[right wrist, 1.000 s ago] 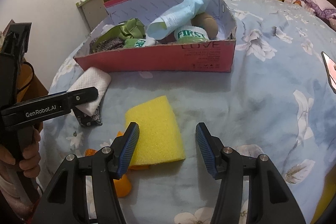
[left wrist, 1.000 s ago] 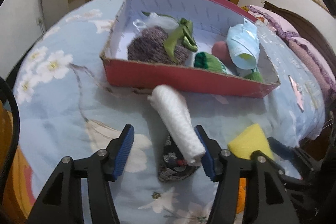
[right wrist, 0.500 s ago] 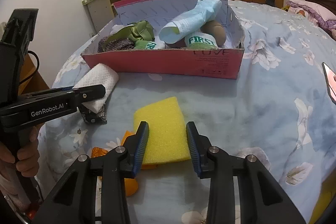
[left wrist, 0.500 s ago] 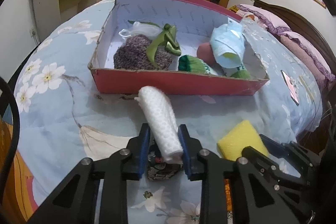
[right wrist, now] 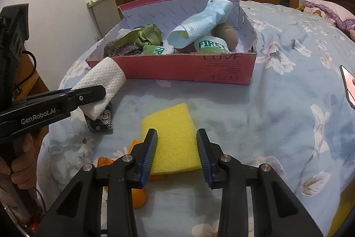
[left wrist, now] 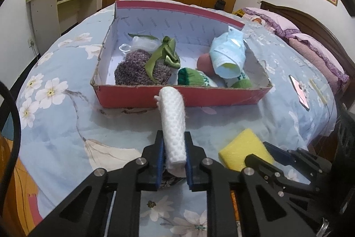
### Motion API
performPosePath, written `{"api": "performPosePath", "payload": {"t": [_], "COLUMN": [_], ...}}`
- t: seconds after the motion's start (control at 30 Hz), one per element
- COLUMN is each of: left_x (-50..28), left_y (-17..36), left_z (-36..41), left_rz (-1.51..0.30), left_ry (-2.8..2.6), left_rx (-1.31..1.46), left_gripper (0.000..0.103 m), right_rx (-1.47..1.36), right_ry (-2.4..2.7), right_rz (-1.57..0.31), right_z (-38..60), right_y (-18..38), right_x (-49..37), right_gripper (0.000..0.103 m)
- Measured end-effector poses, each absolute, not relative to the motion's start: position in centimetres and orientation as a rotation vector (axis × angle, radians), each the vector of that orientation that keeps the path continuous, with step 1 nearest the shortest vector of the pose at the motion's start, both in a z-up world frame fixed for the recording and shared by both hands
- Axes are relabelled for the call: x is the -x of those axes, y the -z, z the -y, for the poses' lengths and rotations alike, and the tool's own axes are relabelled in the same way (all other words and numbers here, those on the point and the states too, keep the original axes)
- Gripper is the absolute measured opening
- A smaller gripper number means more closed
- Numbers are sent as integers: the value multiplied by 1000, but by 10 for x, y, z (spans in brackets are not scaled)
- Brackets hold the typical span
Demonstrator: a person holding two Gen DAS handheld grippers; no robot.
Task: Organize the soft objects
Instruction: 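Grasp the white rolled towel with the left gripper while the right grasps the yellow sponge, then carry the white towel and yellow sponge over the box with both grippers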
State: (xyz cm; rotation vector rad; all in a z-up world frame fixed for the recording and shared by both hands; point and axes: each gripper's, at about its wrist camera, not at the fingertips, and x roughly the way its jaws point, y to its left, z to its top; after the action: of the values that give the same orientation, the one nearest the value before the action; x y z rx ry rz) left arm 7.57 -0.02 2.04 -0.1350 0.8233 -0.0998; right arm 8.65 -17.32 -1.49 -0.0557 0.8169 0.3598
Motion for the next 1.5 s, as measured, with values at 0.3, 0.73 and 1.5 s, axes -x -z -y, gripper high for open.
{"api": "performPosePath", "payload": {"t": [0.3, 0.73, 1.5], "left_x": [-68, -58, -60], "left_y": [-33, -52, -46], "left_z": [3, -1, -3], "left_rz": [-788, -744, -757], "left_ry": [114, 140, 132], "left_rx": [130, 157, 158], "left_gripper": [15, 15, 15], "right_rx": [37, 31, 29], "right_ry": [-361, -367, -388], "right_rz": [-778, -724, -850], "right_z": [177, 181, 183], "right_y": [2, -18, 18], "right_x": [-81, -76, -88], "right_gripper": [36, 19, 42]}}
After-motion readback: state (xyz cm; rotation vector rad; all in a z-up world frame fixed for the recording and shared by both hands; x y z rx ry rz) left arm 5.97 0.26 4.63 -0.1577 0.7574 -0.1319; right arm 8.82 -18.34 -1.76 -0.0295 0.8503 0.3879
